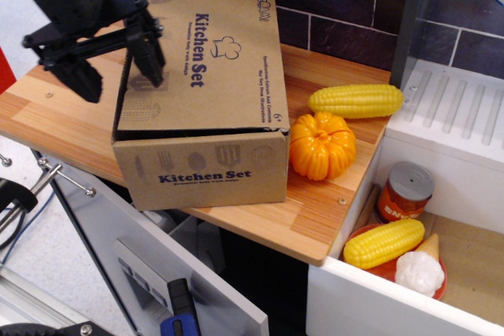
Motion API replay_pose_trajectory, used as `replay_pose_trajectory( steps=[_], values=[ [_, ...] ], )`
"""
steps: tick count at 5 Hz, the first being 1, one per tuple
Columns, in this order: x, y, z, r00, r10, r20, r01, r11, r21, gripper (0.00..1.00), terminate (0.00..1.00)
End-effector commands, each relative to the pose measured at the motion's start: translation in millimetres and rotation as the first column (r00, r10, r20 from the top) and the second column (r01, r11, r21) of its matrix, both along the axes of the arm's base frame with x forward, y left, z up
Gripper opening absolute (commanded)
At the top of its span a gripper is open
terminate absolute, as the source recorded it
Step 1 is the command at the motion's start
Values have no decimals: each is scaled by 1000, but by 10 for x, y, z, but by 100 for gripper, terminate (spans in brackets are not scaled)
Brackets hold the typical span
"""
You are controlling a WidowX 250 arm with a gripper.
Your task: Open brown1fbox flap
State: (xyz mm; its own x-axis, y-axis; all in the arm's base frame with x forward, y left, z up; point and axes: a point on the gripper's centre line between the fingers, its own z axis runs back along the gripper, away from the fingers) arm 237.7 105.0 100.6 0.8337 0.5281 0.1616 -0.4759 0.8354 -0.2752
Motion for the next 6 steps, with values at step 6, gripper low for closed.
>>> replay_pose_trajectory(
  steps=[6],
  values=[
    [391, -407, 546, 999, -25, -28, 26, 998, 50, 100, 0]
  ],
)
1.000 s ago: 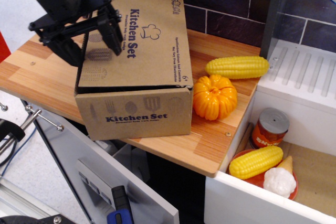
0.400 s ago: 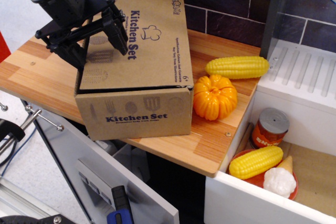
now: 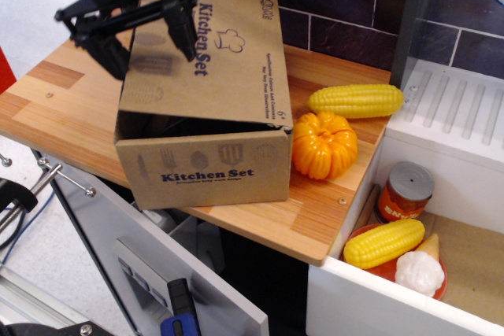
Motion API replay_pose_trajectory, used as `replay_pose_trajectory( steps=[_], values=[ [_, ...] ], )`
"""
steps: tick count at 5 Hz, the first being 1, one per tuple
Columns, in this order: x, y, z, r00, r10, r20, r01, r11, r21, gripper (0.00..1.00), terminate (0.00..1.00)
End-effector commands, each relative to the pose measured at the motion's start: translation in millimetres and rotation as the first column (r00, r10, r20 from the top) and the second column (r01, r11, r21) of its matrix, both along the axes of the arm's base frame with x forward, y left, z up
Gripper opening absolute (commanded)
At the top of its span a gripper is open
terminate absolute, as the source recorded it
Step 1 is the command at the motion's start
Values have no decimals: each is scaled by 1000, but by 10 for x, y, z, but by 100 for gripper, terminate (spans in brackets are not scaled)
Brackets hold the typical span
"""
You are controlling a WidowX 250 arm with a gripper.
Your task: Open brown1fbox flap
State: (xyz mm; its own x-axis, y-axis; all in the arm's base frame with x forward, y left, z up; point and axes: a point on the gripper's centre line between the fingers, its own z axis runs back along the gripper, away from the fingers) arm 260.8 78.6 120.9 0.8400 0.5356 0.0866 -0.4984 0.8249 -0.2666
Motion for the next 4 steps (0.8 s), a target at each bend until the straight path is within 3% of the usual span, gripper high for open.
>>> replay_pose_trajectory(
  steps=[1, 3, 4],
  values=[
    [266, -298, 539, 998, -59, 1, 58, 984, 166, 100, 0],
    [311, -546, 719, 996, -56, -63, 73, 950, 305, 100, 0],
    [397, -663, 808, 995, -41, -87, 69, 937, 342, 100, 0]
  ],
)
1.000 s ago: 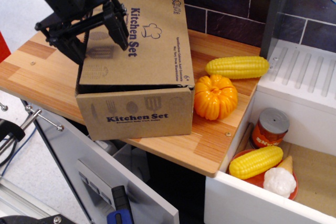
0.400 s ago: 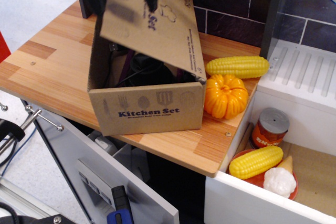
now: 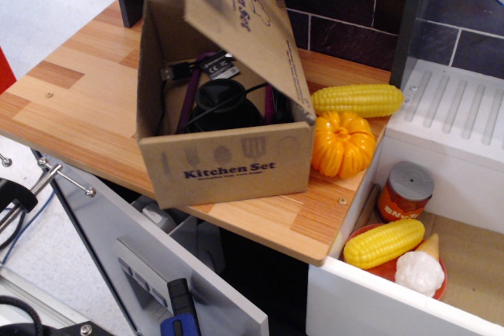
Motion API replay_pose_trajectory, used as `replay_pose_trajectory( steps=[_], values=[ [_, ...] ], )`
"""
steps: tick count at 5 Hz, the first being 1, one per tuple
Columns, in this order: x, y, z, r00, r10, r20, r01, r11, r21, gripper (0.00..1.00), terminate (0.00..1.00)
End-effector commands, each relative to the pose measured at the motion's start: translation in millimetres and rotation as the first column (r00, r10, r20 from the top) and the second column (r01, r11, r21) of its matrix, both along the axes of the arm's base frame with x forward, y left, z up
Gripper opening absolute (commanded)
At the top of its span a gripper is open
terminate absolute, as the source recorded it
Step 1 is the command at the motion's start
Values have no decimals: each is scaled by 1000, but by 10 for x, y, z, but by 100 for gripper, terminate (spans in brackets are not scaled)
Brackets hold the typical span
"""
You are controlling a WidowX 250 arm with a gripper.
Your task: Open brown1fbox flap
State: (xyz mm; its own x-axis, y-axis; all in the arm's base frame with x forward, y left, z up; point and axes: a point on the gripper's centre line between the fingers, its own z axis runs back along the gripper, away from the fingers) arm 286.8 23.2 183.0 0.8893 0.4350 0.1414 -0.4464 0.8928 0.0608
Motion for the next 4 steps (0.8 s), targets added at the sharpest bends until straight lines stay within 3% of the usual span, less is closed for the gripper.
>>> replay_pose_trajectory(
  steps=[1, 4],
  values=[
    [240, -210, 241, 999, 21, 31, -23, 998, 65, 100, 0],
    [516, -319, 339, 997, -20, 71, 8, 986, 164, 100, 0]
  ],
)
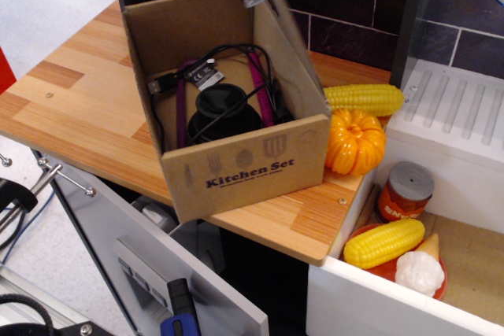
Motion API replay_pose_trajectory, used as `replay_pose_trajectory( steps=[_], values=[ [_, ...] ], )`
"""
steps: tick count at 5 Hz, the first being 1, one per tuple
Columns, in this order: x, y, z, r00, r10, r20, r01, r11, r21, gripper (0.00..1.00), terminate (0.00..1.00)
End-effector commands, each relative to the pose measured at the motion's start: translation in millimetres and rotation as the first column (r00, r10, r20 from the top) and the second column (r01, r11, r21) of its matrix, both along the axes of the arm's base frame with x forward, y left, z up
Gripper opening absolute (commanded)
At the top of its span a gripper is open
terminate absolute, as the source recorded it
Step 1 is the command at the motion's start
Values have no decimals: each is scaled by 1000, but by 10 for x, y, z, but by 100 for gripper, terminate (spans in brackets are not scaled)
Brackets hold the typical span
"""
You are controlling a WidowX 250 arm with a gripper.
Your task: Open brown1fbox flap
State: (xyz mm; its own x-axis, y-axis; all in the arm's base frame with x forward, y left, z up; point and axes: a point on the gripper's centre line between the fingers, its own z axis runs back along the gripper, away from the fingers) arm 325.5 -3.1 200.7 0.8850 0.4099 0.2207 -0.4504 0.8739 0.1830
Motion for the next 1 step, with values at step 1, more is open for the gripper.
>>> replay_pose_trajectory(
  steps=[1],
  values=[
    [129, -59, 172, 999, -19, 38, 19, 1000, 24, 100, 100]
  ],
)
